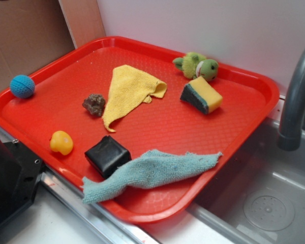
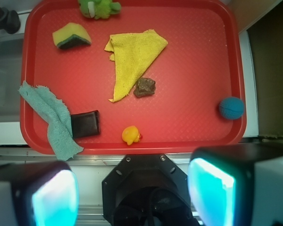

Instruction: Grab the green sponge.

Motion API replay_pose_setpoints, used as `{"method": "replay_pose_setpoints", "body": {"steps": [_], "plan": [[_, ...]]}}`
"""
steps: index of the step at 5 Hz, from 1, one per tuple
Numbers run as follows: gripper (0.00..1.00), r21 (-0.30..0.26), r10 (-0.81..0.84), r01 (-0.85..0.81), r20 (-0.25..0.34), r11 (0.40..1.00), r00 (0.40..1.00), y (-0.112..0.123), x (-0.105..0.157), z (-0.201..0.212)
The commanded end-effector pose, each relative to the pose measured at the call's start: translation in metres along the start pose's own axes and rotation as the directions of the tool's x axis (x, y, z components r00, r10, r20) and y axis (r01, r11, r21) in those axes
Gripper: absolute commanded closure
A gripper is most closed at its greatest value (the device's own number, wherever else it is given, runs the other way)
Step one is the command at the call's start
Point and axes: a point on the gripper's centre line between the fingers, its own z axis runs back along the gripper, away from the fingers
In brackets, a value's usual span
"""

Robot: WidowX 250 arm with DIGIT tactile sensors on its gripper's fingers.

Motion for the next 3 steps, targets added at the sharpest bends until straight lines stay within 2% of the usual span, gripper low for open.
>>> {"method": "replay_pose_setpoints", "body": {"steps": [1,2,3], "plan": [[0.00,0.000,0.000,0.000,0.000,1.000,1.000,0.000,0.000,0.000],[0.00,0.034,0.242,-0.244,0.058,0.969,0.968,-0.017,0.046,-0.047],[0.00,-0.018,0.396,-0.396,0.100,0.918,0.913,-0.036,0.097,-0.079]]}}
